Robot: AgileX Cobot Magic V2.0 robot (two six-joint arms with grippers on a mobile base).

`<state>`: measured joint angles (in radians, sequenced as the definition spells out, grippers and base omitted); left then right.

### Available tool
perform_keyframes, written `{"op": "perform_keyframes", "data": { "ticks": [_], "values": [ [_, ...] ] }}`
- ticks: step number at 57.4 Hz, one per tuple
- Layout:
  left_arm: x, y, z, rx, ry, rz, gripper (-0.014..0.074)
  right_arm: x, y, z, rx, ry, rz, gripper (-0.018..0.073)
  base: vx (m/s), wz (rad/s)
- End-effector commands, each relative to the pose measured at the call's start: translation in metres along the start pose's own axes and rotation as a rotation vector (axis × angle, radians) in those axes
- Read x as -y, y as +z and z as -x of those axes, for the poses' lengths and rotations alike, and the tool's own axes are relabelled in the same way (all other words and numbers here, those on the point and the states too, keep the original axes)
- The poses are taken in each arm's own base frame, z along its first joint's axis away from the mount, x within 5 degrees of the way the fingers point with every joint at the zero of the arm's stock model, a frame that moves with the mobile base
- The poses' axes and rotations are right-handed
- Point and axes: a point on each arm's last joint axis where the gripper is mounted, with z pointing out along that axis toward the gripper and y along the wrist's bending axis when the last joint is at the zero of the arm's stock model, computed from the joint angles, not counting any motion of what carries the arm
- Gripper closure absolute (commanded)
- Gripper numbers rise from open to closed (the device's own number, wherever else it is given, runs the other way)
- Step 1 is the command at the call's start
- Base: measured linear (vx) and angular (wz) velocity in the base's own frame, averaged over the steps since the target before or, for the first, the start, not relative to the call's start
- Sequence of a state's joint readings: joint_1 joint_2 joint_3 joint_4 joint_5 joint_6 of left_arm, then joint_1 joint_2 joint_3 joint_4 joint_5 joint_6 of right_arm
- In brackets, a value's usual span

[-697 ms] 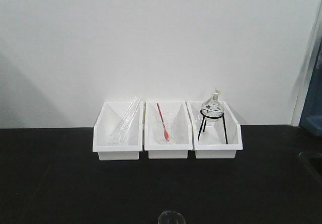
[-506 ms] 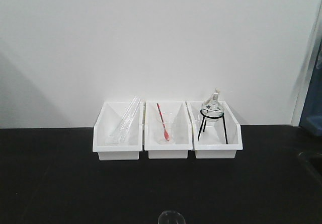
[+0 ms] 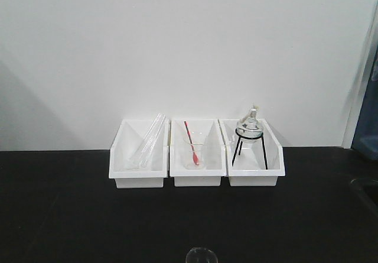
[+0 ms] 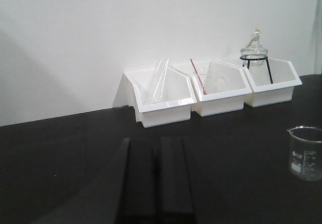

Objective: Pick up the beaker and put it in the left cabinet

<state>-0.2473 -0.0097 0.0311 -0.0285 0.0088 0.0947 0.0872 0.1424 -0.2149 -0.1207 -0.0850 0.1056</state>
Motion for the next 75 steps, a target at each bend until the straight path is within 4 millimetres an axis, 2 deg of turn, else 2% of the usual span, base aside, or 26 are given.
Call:
{"op": "perform_keyframes", "data": {
  "ticks": [1, 6, 11, 18, 24, 35, 45, 50, 59, 65, 75],
  "values": [
    [0.0, -0.001, 0.003, 0.086, -0.012, 0.003, 0.0596, 0.001, 0.028, 0.04, 0.022, -0.059, 0.001, 0.0565, 0.0, 0.0],
    [0.0, -0.001, 0.003, 0.086, -0.012, 0.003, 0.0596, 0.001, 0.06, 0.057, -0.012, -0.045, 0.005, 0.0565, 0.0, 0.0],
    [0.0, -0.001, 0.003, 0.086, -0.012, 0.003, 0.0596, 0.001, 0.089, 0.063, -0.039, -0.044, 0.009, 0.0565, 0.0, 0.0],
    [0.0, -0.001, 0.003, 0.086, -0.012, 0.003, 0.0596, 0.001, 0.118, 0.058, -0.094, -0.041, 0.013, 0.0565, 0.0, 0.0],
    [0.0, -0.001, 0.003, 0.086, -0.012, 0.003, 0.0596, 0.001, 0.132, 0.051, -0.111, -0.04, 0.019, 0.056, 0.0, 0.0],
    [0.0, -0.001, 0.003, 0.086, -0.012, 0.003, 0.0596, 0.001, 0.139, 0.045, -0.115, -0.03, 0.022, 0.0505, 0.0, 0.0],
    [0.0, -0.001, 0.003, 0.086, -0.012, 0.003, 0.0596, 0.001, 0.139, 0.045, -0.113, -0.03, 0.022, 0.0373, 0.0, 0.0],
    [0.0, -0.001, 0.003, 0.086, -0.012, 0.003, 0.0596, 0.001, 0.139, 0.045, -0.113, -0.028, 0.022, 0.0255, 0.0, 0.0],
    [0.0, -0.001, 0.003, 0.086, -0.012, 0.003, 0.0596, 0.002, 0.14, 0.046, -0.112, 0.003, 0.011, -0.0029, 0.0, 0.0],
    [0.0, -0.001, 0.003, 0.086, -0.012, 0.003, 0.0596, 0.002, 0.14, 0.046, -0.112, 0.017, 0.006, -0.0154, 0.0, 0.0],
    [0.0, -0.001, 0.003, 0.086, -0.012, 0.003, 0.0596, 0.002, 0.14, 0.048, -0.08, 0.029, 0.009, -0.0161, 0.0, 0.0]
  ]
}}
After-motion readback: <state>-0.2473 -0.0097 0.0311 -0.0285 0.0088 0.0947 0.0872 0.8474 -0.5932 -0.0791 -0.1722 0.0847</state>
